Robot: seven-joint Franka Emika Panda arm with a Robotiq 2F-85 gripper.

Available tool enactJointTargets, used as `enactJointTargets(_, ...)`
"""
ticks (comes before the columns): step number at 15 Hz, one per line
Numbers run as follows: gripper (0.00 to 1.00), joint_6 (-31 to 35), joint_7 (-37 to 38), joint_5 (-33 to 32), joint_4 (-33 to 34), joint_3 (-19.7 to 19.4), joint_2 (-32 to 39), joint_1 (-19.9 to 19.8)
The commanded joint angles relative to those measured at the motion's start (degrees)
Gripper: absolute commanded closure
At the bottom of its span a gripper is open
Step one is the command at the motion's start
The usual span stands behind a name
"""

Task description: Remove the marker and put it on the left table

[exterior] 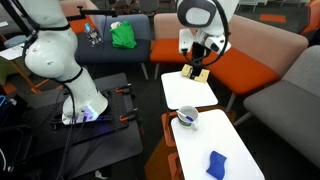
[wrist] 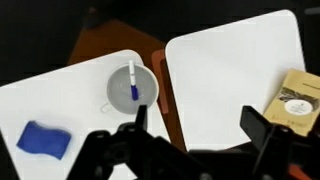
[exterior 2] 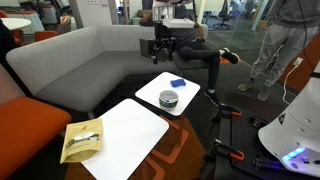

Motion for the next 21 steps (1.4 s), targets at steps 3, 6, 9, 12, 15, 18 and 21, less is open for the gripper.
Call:
enactJointTargets(3,0.00,-4.2,-0.7,4.1,4.9,0.7,8.8,-4.5)
enactJointTargets(6,0.00,-1.5,-0.2,3.0,3.3,0.5,9.6,-5.3)
enactJointTargets(9,0.00,-1.7,-0.3,3.0,3.5,0.5,10.3,-5.6)
enactJointTargets(12,0.00,-1.6,-0.3,3.0,3.5,0.7,10.1,-5.4)
enactJointTargets(15,0.00,0.5,3.6,-1.6,3.9,-0.6,11.8,-3.5)
enactJointTargets(18,0.00,2.5,8.2,-4.9,5.7,-1.0,16.9,-2.9)
enactJointTargets(21,0.00,3.9,5.7,-4.0,7.6,0.3,22.2,-4.2)
